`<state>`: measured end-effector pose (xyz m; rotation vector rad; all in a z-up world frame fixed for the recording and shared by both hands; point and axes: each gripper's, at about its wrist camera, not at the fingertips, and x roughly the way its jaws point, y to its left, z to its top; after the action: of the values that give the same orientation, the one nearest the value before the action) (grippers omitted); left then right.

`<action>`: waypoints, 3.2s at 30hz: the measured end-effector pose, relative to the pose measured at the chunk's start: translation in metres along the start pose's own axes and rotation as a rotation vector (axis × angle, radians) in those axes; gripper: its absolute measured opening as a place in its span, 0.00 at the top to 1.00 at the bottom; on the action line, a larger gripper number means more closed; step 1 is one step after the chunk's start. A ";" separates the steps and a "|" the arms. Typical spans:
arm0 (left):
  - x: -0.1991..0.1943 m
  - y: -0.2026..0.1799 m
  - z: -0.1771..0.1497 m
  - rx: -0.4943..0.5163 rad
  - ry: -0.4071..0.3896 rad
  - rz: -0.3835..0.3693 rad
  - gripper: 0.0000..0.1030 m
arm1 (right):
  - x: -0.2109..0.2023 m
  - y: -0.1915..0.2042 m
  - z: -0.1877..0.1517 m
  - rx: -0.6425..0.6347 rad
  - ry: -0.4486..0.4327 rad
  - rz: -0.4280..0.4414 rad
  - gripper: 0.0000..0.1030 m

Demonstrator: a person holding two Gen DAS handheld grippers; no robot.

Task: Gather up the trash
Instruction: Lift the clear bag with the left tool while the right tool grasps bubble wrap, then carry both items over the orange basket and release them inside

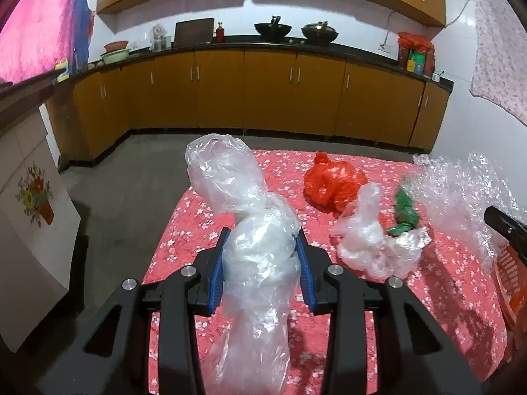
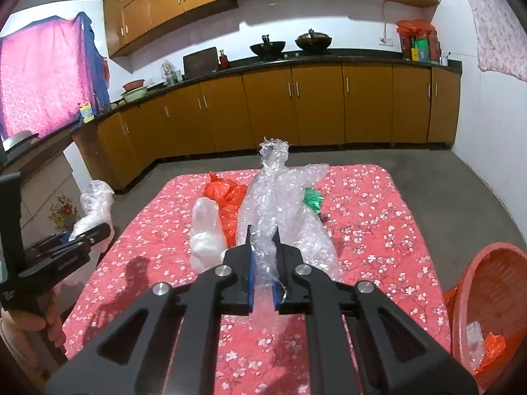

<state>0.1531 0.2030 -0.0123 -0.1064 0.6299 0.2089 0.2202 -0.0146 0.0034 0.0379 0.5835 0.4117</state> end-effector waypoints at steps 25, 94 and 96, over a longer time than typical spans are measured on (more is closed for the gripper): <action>-0.063 -0.120 0.012 0.145 -0.080 -0.257 0.63 | -0.127 -0.107 0.001 0.070 -0.139 -0.207 0.91; -0.023 -0.392 -0.077 0.432 0.173 -0.655 0.36 | -0.202 -0.334 -0.108 0.340 -0.081 -0.437 0.59; -0.023 -0.385 -0.075 0.416 0.163 -0.636 0.35 | -0.204 -0.333 -0.109 0.341 -0.085 -0.450 0.56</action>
<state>0.1786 -0.1876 -0.0453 0.0810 0.7584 -0.5496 0.1291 -0.4079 -0.0296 0.2445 0.5542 -0.1286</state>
